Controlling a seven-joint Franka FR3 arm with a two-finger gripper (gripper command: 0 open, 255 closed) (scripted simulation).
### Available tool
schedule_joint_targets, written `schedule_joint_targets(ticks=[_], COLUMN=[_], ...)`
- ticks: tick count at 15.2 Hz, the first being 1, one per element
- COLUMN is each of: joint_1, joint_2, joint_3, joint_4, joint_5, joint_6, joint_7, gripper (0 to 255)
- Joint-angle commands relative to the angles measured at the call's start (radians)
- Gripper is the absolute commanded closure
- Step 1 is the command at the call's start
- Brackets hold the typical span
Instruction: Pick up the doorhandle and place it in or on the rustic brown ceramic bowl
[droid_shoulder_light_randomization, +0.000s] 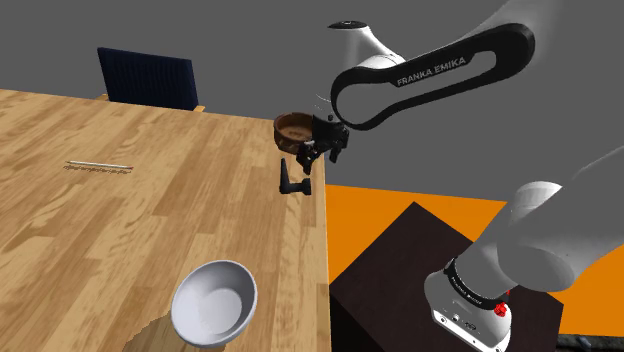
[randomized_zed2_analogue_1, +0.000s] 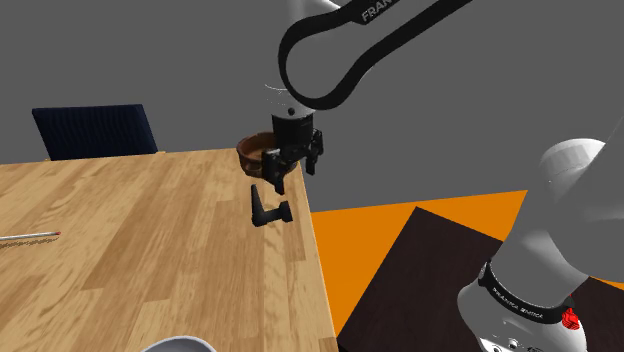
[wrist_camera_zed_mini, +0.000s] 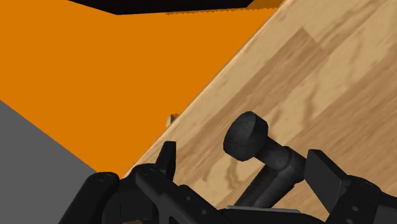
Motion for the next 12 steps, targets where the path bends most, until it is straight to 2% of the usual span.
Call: schedule_joint_targets(ticks=[1, 7, 12], joint_1=[0.005, 0.025, 0.028], joint_2=[0.079, 0.29, 0.338], joint_3=[0.018, 0.048, 0.044], joint_4=[0.036, 0.168, 0.153], joint_5=[-0.007, -0.055, -0.072], joint_6=[0.054, 0.161, 0.224], joint_7=[0.046, 0.174, 0.185], gripper=[0, 0, 0])
